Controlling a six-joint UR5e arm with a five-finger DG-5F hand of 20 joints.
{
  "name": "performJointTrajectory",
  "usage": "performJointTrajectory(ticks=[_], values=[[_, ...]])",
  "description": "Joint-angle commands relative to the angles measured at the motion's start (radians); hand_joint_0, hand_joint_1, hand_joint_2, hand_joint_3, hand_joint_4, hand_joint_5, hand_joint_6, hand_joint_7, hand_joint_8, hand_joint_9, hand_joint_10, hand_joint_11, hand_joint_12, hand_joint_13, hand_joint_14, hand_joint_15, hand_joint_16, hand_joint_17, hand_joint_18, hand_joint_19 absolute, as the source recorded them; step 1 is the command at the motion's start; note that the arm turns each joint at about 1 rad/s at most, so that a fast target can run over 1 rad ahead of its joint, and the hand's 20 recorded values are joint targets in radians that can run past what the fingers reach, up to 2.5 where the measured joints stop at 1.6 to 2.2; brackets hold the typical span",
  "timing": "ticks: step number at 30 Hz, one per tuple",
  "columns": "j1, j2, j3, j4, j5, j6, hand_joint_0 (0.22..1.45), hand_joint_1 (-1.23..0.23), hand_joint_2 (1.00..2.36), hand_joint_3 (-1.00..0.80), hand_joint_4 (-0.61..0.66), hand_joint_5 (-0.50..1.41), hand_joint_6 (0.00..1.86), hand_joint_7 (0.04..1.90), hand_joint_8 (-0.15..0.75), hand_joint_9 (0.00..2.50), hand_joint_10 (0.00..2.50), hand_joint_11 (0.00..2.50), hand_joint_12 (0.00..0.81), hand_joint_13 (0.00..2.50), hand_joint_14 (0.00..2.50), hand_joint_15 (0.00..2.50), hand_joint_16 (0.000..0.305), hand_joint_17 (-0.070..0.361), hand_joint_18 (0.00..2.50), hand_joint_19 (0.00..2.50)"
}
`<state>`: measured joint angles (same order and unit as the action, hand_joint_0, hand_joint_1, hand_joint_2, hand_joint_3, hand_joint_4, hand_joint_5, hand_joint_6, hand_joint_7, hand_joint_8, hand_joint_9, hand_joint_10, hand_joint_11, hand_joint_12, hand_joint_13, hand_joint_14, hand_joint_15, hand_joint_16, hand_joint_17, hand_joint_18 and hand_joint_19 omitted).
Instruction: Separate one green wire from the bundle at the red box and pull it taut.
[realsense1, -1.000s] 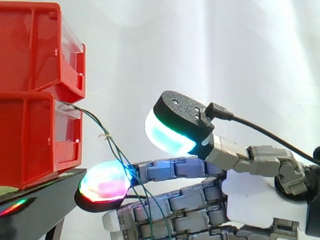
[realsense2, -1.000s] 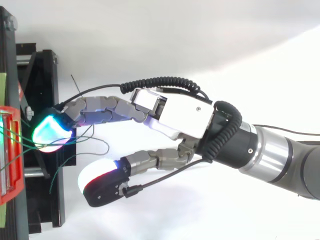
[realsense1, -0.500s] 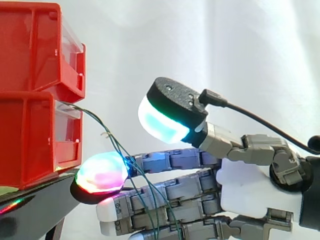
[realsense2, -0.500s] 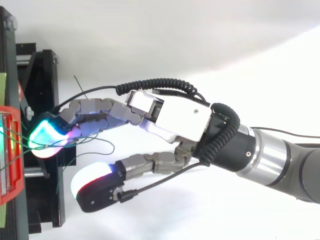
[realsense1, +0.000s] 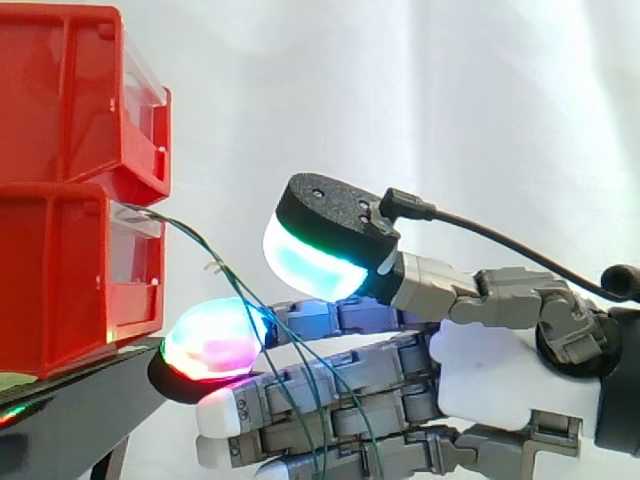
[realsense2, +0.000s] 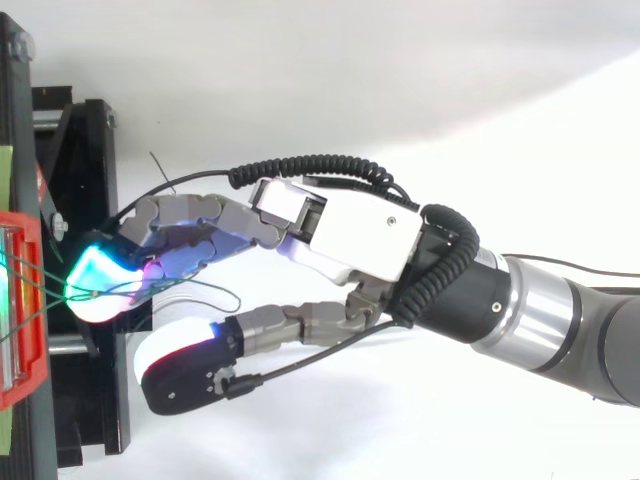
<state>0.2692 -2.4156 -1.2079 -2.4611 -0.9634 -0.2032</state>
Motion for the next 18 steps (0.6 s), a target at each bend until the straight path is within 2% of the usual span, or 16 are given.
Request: performJointTrajectory(ticks=[1,11,18], values=[[-0.001,0.001,0.002,-0.002,0.0,0.002,0.59,-0.67,1.01,-0.39,0.26,-0.12,0.5,1.04,0.266,0.78,0.01,0.28,0.352,0.55,0.01,0.19,0.045,0.101,0.54,0.41],[-0.001,0.001,0.031,-0.029,0.0,0.005,0.6,-0.66,1.01,-0.36,0.21,-0.1,0.5,1.19,0.268,0.81,0.01,0.32,0.348,0.58,0.01,0.21,0.045,0.1,0.56,0.42],[-0.002,0.001,0.044,-0.076,0.0,0.048,0.62,-0.65,1.01,-0.34,0.18,-0.08,0.5,1.32,0.267,0.83,0.01,0.33,0.347,0.58,0.01,0.22,0.044,0.1,0.57,0.43]])
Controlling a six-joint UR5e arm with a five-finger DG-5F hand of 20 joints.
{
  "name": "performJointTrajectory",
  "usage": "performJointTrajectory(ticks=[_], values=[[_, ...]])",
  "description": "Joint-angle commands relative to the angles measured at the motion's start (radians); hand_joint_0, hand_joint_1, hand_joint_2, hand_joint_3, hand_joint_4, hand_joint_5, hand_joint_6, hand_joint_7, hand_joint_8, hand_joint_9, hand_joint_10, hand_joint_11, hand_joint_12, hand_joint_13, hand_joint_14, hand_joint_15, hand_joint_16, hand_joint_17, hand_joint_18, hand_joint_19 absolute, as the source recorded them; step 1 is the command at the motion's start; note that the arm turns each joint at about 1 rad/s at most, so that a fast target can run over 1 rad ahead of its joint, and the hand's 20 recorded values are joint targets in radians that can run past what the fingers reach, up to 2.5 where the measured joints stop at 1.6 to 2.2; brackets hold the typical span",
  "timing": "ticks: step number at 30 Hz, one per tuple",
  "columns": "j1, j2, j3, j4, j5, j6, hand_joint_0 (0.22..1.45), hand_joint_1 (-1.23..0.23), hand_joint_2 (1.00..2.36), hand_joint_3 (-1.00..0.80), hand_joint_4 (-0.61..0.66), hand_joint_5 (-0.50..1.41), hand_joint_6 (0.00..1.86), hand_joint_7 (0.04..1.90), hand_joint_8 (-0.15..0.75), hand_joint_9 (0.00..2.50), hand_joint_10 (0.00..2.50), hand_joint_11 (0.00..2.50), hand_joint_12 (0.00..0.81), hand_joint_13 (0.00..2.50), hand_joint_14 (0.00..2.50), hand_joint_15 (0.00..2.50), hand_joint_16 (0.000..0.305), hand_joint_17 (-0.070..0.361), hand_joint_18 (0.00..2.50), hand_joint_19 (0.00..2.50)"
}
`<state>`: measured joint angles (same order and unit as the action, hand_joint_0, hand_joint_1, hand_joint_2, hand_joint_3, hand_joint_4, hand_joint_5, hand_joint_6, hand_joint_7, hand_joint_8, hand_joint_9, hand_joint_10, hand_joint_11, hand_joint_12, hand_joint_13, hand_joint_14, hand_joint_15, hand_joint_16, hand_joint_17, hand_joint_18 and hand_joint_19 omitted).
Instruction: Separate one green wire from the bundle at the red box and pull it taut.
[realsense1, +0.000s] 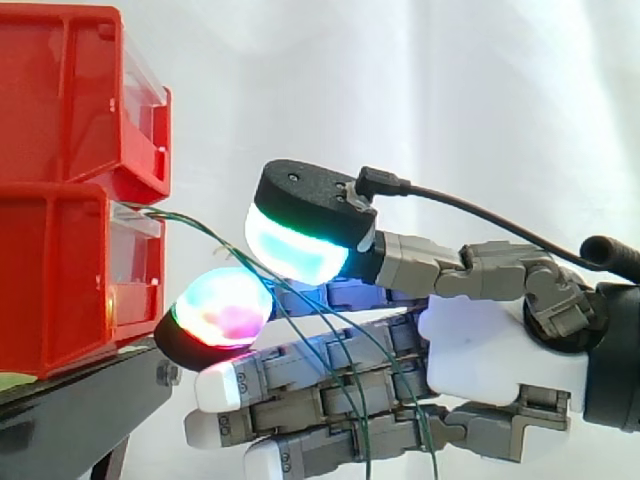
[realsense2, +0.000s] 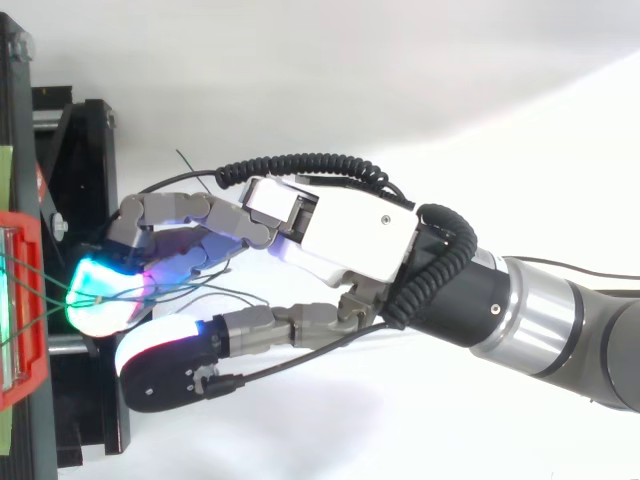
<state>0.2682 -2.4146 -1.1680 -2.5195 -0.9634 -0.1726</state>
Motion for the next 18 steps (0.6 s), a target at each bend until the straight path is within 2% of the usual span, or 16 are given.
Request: performJointTrajectory(ticks=[1,4,10,13,18], values=[[-0.001,0.0,0.007,-0.028,-0.002,0.033,0.62,-0.64,1.01,-0.34,0.18,-0.08,0.5,1.33,0.27,0.84,0.01,0.34,0.347,0.59,0.01,0.21,0.044,0.1,0.58,0.43],[-0.004,0.0,0.007,-0.041,-0.011,0.054,0.61,-0.61,1.01,-0.39,0.18,-0.08,0.5,1.35,0.269,0.85,0.01,0.34,0.349,0.6,0.01,0.22,0.044,0.1,0.59,0.43],[-0.011,0.0,0.013,-0.041,-0.026,0.061,0.59,-0.55,1.0,-0.45,0.2,-0.08,0.5,1.36,0.278,0.86,0.01,0.35,0.351,0.61,0.01,0.22,0.045,0.1,0.61,0.43],[-0.014,0.002,0.03,-0.045,-0.034,0.068,0.59,-0.53,1.0,-0.44,0.18,-0.08,0.51,1.36,0.276,0.87,0.01,0.35,0.351,0.63,0.01,0.23,0.045,0.1,0.61,0.43],[-0.021,0.0,0.051,-0.087,-0.046,0.071,0.61,-0.55,1.01,-0.37,0.17,-0.09,0.58,1.3,0.279,0.89,0.01,0.36,0.35,0.64,0.01,0.23,0.045,0.1,0.63,0.43]])
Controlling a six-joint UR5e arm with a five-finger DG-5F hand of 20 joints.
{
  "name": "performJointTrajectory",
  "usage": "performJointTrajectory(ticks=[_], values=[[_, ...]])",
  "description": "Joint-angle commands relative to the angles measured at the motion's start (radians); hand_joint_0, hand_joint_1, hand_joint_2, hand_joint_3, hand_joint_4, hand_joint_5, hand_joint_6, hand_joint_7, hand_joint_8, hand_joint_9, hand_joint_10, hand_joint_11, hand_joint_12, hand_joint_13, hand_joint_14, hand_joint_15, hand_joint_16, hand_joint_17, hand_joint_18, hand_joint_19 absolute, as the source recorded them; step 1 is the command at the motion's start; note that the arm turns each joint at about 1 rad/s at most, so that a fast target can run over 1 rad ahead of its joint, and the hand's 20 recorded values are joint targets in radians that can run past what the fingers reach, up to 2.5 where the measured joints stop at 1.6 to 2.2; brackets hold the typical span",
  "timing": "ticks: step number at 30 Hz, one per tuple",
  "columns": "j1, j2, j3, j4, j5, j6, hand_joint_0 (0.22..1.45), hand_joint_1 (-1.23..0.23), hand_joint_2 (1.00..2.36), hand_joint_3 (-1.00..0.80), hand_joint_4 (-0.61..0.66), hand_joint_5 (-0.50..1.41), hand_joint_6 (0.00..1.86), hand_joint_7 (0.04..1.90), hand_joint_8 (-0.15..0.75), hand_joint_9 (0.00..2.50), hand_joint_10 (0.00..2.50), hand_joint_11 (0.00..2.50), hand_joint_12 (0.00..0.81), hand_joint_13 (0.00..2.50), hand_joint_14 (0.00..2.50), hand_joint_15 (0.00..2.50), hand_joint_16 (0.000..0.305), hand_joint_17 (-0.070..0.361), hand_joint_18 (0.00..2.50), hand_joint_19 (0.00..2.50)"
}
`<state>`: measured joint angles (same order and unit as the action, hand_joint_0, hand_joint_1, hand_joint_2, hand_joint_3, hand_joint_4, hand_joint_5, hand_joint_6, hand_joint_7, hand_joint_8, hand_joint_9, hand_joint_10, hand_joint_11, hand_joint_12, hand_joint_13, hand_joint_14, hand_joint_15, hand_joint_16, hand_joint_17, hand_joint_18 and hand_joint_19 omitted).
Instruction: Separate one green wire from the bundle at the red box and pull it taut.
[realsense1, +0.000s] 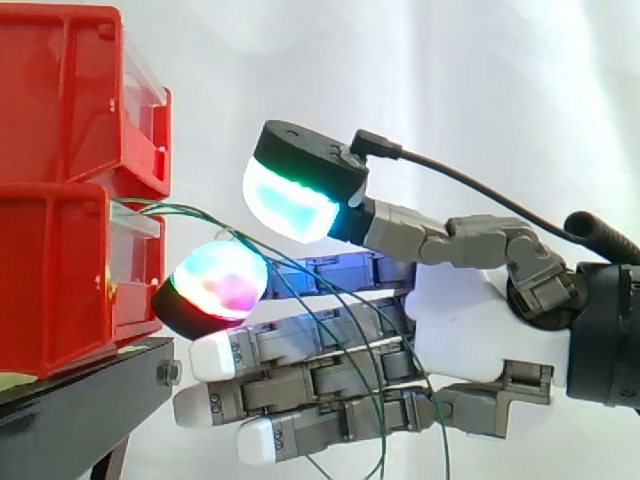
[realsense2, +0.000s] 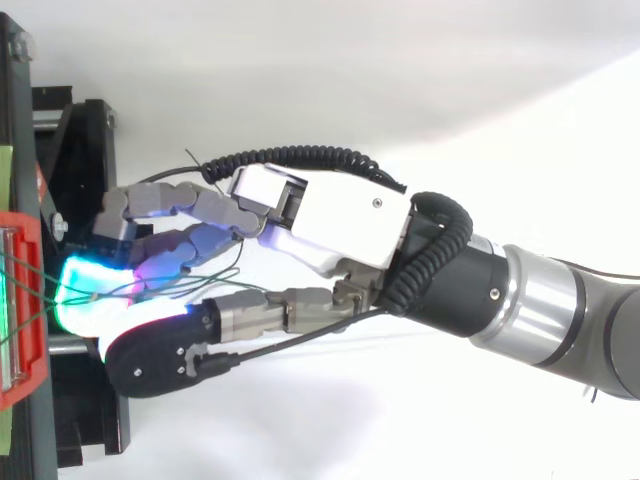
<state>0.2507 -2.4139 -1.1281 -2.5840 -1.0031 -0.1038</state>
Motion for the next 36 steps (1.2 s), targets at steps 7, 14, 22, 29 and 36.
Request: performJointTrajectory(ticks=[7,14,22,29,36], values=[[-0.008,0.001,0.025,-0.064,-0.025,0.029,0.61,-0.59,1.02,-0.28,0.18,-0.13,0.72,1.13,0.28,0.88,0.01,0.42,0.354,0.64,0.01,0.24,0.045,0.101,0.63,0.43],[-0.007,-0.001,0.027,-0.071,-0.026,0.036,0.61,-0.71,1.02,-0.25,0.18,-0.19,0.84,1.01,0.286,0.86,0.01,0.52,0.361,0.63,0.01,0.27,0.046,0.103,0.63,0.44],[-0.008,0.002,0.027,-0.085,-0.026,0.049,0.63,-0.75,1.01,-0.32,0.18,-0.2,0.87,0.97,0.283,0.86,0.02,0.58,0.362,0.63,0.01,0.27,0.046,0.103,0.63,0.43],[-0.008,0.009,0.03,-0.111,-0.028,0.055,0.57,-0.47,1.01,-0.4,0.2,-0.18,0.87,1.0,0.302,0.92,0.02,0.59,0.372,0.66,0.01,0.28,0.047,0.105,0.64,0.45],[-0.011,0.009,0.053,-0.145,-0.049,0.065,0.6,-0.61,1.02,-0.17,0.19,-0.2,0.91,0.97,0.302,0.85,0.02,0.6,0.373,0.66,0.01,0.3,0.048,0.108,0.66,0.45]])
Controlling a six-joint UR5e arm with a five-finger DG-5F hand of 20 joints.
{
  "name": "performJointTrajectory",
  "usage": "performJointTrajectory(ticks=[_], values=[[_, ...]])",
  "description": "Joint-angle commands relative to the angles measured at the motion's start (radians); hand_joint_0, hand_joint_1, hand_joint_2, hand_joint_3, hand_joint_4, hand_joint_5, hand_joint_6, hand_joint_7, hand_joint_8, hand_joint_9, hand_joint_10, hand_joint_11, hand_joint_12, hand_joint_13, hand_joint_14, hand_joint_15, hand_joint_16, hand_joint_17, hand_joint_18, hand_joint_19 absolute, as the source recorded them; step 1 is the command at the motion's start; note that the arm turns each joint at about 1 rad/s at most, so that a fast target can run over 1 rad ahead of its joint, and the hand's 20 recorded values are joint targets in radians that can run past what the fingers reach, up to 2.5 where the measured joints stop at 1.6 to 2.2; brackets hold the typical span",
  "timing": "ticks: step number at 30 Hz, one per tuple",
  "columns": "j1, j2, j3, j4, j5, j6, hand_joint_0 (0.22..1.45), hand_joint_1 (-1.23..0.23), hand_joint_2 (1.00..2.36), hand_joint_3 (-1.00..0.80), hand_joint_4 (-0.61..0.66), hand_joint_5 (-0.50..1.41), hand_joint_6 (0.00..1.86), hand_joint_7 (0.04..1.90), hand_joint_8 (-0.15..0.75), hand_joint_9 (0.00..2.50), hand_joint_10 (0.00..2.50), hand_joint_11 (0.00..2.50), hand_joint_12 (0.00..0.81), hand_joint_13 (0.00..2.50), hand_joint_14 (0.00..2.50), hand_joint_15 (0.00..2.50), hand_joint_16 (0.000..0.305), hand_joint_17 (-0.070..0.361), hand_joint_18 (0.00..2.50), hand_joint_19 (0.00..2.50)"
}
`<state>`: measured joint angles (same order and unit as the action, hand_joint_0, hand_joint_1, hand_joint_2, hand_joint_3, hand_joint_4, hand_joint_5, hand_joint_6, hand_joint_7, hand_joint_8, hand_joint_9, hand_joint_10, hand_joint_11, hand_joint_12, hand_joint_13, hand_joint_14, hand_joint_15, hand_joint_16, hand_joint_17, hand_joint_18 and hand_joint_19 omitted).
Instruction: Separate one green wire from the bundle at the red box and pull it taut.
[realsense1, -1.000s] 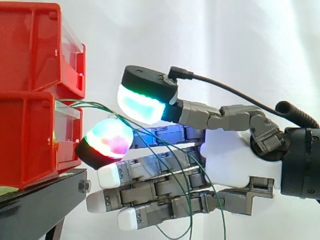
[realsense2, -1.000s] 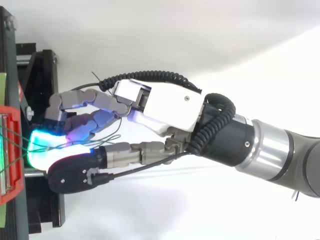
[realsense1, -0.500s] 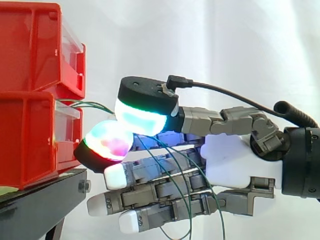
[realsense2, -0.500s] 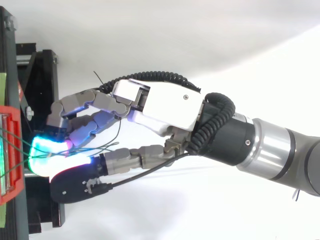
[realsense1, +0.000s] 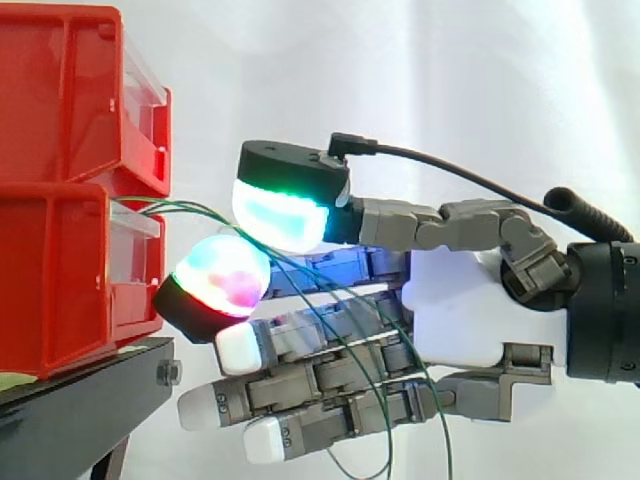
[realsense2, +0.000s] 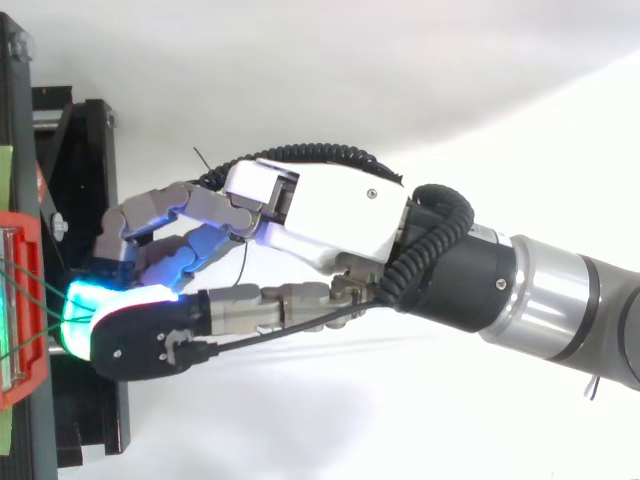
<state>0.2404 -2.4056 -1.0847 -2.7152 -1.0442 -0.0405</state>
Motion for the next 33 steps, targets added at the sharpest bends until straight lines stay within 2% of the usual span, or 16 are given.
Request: performJointTrajectory(ticks=[1,6,19,22,27,31,33], values=[[-0.003,0.0,0.012,-0.018,-0.01,0.002,0.61,-0.62,1.02,-0.17,0.19,-0.2,0.91,0.97,0.302,0.84,0.02,0.62,0.369,0.66,0.01,0.3,0.048,0.108,0.65,0.45],[-0.006,0.0,0.028,-0.051,-0.014,0.016,0.61,-0.69,1.02,-0.24,0.18,-0.21,0.91,0.94,0.294,0.84,0.02,0.63,0.367,0.66,0.01,0.3,0.047,0.106,0.64,0.45],[-0.007,0.0,0.029,-0.054,-0.019,0.022,0.66,-0.78,1.01,-0.39,0.17,-0.21,0.91,0.92,0.286,0.87,0.02,0.66,0.358,0.65,0.01,0.29,0.046,0.104,0.64,0.43],[-0.007,0.0,0.028,-0.054,-0.017,0.022,0.65,-0.77,1.01,-0.42,0.17,-0.2,0.91,0.93,0.286,0.87,0.02,0.65,0.358,0.65,0.01,0.29,0.046,0.104,0.64,0.44],[-0.007,0.0,0.029,-0.054,-0.017,0.027,0.61,-0.67,1.0,-0.5,0.18,-0.2,0.9,0.93,0.283,0.89,0.02,0.63,0.358,0.67,0.01,0.3,0.046,0.103,0.65,0.44],[-0.007,0.0,0.029,-0.063,-0.028,0.037,0.63,-0.65,1.0,-0.49,0.16,-0.18,0.89,0.97,0.285,0.92,0.02,0.64,0.354,0.67,0.01,0.3,0.045,0.102,0.66,0.44],[-0.007,0.0,0.029,-0.063,-0.028,0.041,0.64,-0.67,1.01,-0.42,0.13,-0.18,0.89,0.99,0.285,0.92,0.02,0.64,0.355,0.67,0.01,0.3,0.045,0.102,0.66,0.44]])
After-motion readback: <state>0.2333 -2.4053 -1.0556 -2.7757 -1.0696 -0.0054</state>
